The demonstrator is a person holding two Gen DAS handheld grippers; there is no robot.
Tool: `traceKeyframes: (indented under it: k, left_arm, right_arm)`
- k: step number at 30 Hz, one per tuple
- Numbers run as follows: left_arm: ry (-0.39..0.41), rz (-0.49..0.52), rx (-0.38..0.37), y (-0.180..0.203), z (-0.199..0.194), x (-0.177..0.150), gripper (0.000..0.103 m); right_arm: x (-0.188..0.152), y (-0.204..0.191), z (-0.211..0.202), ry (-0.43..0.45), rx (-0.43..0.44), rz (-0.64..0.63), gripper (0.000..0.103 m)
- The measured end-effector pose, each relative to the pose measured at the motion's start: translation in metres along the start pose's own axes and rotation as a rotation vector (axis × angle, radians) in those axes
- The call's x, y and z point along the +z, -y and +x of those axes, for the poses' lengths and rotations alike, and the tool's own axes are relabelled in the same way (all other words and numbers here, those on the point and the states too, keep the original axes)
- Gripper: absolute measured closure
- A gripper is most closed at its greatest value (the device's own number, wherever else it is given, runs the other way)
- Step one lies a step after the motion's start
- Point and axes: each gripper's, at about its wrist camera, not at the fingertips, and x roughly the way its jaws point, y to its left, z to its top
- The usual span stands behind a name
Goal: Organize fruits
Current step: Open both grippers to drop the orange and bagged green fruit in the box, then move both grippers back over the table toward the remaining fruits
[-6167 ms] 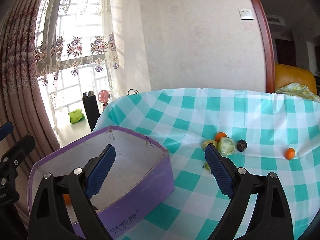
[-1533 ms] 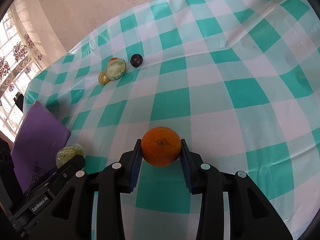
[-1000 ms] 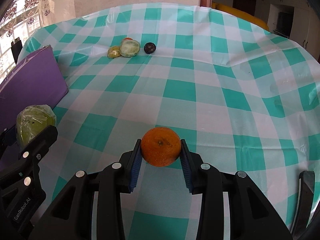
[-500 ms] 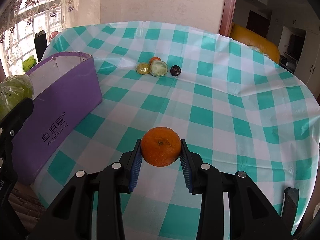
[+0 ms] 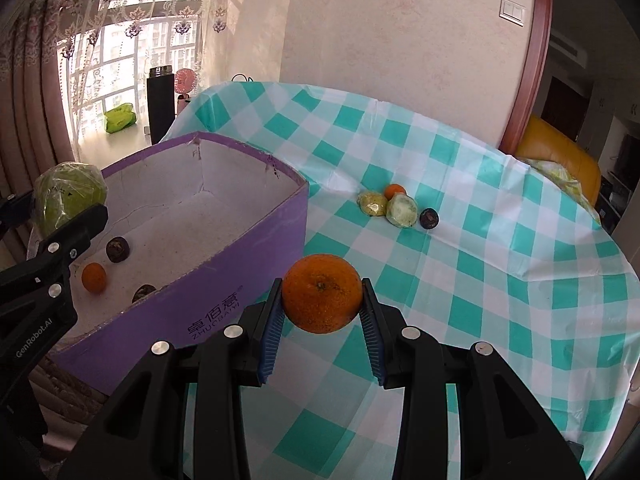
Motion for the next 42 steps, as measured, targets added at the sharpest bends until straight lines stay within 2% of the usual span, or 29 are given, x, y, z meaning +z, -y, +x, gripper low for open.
traceKeyframes:
  k: [10,15,20,27,32,35,37,38,39,41,42]
  left_arm:
    - [-0.064,-0.111,0.132,-0.074,0.026,-0.005,0.042]
    - [-0.109,-0.128,0.147,-0.09,0.043,-0.015,0.042]
    - [-0.162,-0.131,0.153,-0.098,0.063,-0.024,0.042]
    - [-0.244,-0.073,0.147,-0.101,0.085,-0.029,0.041]
    - [-0.365,-0.043,0.114,-0.101,0.109,-0.032,0.041]
    - [-0.409,-0.04,0.102,-0.102,0.114,-0.035,0.04]
    - [-0.422,-0.044,0.087,-0.102,0.116,-0.035,0.04]
    - [-0.428,-0.045,0.087,-0.102,0.115,-0.036,0.036]
    - [-0.429,-0.043,0.098,-0.102,0.115,-0.036,0.032]
    - [-0.427,-0.043,0.126,-0.102,0.113,-0.033,0.018]
    - [-0.431,-0.043,0.136,-0.103,0.113,-0.032,0.015]
  right_arm:
    - [0.052,-0.073,0.017,0.058,0.135,-0.128,0.066]
    - [0.059,-0.113,0.037,0.045,0.165,-0.204,0.066]
    - [0.054,-0.14,0.068,-0.025,0.153,-0.271,0.066]
    - [0.05,-0.147,0.099,-0.123,0.135,-0.316,0.066]
    - [0.052,-0.143,0.117,-0.225,0.126,-0.333,0.066]
    - [0.049,-0.141,0.125,-0.272,0.125,-0.336,0.065]
    - [0.045,-0.141,0.129,-0.297,0.129,-0.338,0.063]
    - [0.045,-0.139,0.127,-0.293,0.146,-0.327,0.056]
    - [0.046,-0.138,0.125,-0.284,0.149,-0.319,0.04]
    - [0.047,-0.138,0.121,-0.264,0.112,-0.332,0.029]
    - [0.046,-0.138,0.12,-0.258,0.099,-0.344,0.028]
